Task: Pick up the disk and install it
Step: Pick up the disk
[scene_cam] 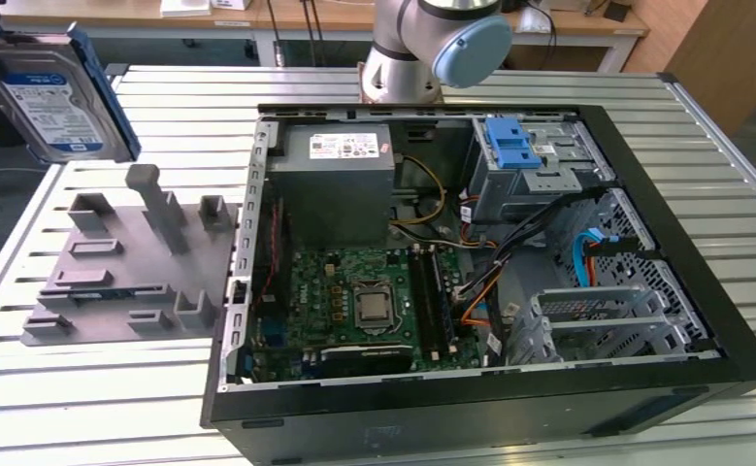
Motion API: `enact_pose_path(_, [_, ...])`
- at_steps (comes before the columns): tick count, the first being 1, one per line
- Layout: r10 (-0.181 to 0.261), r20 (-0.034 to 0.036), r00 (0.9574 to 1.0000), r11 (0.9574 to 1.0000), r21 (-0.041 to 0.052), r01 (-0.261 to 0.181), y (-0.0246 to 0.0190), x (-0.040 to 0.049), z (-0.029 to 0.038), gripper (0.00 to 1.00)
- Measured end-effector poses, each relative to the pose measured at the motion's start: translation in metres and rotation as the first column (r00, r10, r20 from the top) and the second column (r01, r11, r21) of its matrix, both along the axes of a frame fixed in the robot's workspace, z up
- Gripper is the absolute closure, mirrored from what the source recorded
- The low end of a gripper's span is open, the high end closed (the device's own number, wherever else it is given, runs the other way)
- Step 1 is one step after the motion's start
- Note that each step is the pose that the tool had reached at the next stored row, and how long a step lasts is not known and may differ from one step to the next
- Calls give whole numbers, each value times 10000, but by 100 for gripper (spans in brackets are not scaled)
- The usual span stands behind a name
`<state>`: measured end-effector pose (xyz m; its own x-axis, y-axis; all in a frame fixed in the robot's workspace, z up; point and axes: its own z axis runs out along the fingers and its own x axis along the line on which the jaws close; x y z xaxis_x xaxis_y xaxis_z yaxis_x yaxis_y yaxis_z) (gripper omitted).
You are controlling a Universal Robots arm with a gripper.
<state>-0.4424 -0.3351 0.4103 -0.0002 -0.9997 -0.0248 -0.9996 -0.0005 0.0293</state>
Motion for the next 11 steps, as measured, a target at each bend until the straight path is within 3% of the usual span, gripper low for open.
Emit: enact_pose_path(11, [0, -1, 10000, 10000, 0, 0, 0, 0, 63, 64])
